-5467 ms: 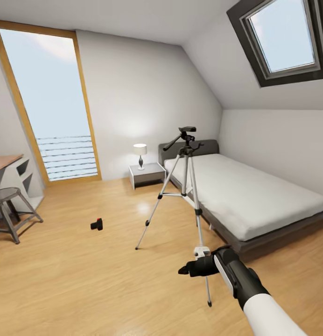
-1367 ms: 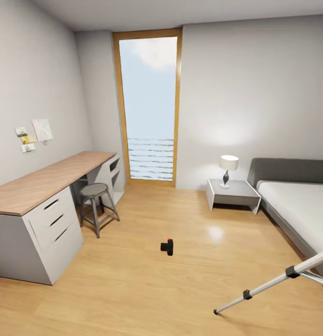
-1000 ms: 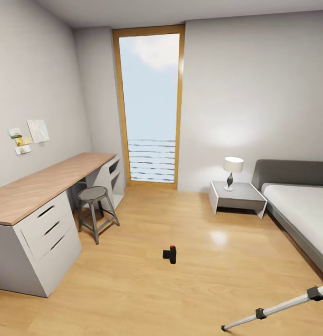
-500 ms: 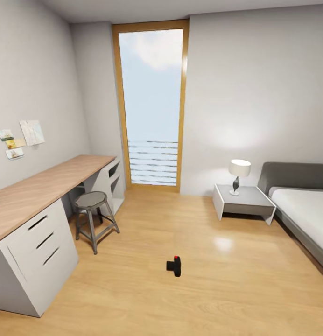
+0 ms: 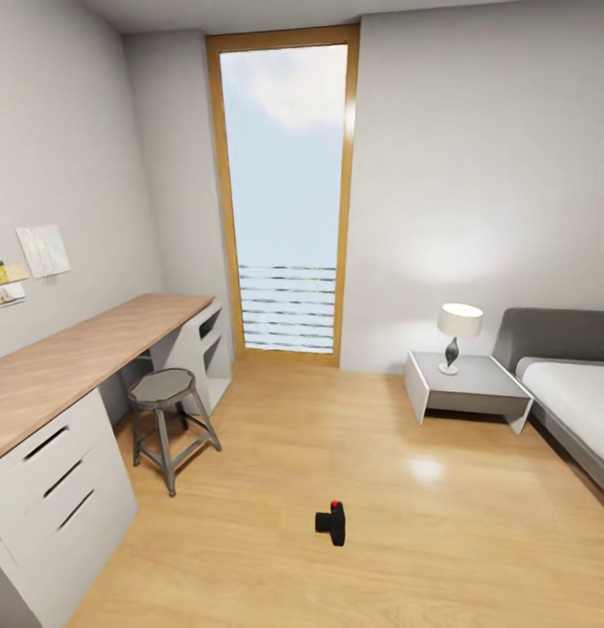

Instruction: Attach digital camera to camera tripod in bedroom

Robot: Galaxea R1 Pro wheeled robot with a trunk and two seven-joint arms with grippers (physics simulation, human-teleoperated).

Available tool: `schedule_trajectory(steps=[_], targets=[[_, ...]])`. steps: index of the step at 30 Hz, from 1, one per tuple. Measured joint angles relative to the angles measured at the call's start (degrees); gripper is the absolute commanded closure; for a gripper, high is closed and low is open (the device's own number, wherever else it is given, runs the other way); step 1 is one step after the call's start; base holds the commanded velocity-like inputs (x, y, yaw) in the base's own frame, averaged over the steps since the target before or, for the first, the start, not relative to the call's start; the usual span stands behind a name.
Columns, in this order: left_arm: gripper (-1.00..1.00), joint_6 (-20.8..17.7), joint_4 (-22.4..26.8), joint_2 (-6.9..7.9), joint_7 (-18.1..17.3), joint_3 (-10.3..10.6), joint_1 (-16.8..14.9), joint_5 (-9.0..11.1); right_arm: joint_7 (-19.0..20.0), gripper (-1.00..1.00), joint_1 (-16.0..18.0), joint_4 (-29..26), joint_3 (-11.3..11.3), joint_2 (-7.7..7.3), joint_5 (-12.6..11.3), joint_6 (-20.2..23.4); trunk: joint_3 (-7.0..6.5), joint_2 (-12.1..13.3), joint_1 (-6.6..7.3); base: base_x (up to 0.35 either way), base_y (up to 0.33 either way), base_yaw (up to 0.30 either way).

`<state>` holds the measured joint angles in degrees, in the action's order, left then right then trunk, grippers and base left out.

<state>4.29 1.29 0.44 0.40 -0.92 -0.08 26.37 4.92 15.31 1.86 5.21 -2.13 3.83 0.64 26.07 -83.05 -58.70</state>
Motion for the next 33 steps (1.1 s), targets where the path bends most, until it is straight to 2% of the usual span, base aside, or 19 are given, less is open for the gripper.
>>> schedule_trajectory(steps=[33], targets=[[-1.0, 0.7, 0.0, -0.09, 0.1, 0.1, 0.0, -0.1, 0.0, -1.0, 0.0, 0.0, 0.0, -0.13, 0.0, 0.0, 0.0, 0.0, 0.0, 0.322, 0.001, 0.0]])
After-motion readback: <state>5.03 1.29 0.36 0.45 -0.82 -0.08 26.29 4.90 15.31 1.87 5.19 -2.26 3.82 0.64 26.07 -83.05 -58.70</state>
